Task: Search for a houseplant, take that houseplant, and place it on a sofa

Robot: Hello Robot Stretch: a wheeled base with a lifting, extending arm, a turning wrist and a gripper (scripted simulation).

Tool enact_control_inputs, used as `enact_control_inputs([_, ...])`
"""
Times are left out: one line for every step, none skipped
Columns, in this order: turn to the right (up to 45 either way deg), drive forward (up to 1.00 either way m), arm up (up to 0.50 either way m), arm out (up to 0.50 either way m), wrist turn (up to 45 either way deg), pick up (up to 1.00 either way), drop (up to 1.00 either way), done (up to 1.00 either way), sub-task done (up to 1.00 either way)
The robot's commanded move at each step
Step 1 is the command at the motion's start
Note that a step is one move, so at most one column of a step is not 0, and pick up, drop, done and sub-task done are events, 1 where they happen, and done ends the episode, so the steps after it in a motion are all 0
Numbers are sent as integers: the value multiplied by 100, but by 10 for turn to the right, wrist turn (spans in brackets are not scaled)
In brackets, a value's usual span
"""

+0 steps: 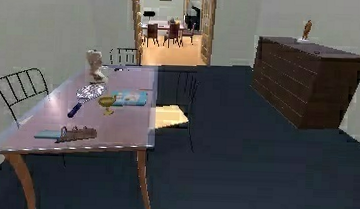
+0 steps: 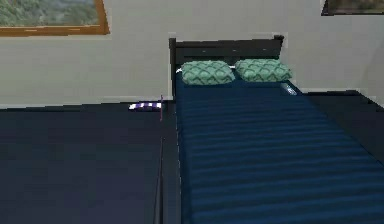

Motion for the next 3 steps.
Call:
enact_control_inputs([-420, 0, 0, 0, 0, 0, 0, 0, 0])
enact_control_inputs([0, 20, 0, 0, 0, 0, 0, 0, 0])
enact_control_inputs([450, 0, 0, 0, 0, 0, 0, 0, 0])
